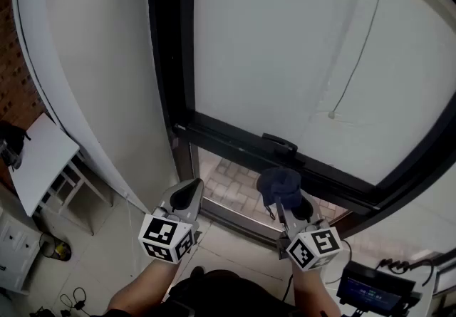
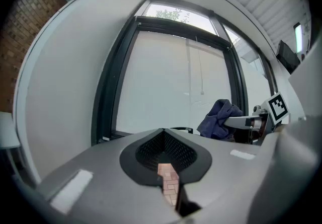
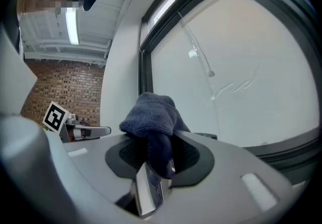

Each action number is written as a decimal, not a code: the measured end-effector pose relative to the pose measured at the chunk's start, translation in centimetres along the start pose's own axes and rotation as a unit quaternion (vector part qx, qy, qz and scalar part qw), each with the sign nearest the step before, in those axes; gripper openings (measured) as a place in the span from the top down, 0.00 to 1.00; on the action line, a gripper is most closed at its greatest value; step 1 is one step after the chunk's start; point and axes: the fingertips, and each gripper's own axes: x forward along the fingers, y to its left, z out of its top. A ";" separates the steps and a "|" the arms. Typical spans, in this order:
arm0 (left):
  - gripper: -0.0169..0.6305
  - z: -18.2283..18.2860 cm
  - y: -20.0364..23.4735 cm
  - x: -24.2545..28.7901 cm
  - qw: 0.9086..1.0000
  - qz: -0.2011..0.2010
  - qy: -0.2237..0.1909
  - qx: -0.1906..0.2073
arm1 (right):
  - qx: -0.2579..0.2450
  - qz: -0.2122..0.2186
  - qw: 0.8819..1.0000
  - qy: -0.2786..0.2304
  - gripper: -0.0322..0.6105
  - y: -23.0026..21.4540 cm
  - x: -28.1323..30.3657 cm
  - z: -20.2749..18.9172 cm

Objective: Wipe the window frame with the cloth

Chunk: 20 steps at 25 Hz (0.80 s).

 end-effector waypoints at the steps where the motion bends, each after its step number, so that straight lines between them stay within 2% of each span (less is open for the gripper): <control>1: 0.98 -0.1 0.8 -0.3 1.000 0.006 0.002 -0.002 | 0.000 0.007 1.000 0.001 0.76 0.7 0.7 -0.2; 12: 0.98 0.1 9.1 -3.2 0.998 0.058 -0.001 -0.005 | -0.002 0.065 0.998 0.008 0.76 7.6 8.1 -1.4; 20: 0.98 0.0 12.9 -3.4 0.998 0.057 -0.001 -0.003 | -0.003 0.076 0.997 0.009 0.76 10.9 12.7 -1.8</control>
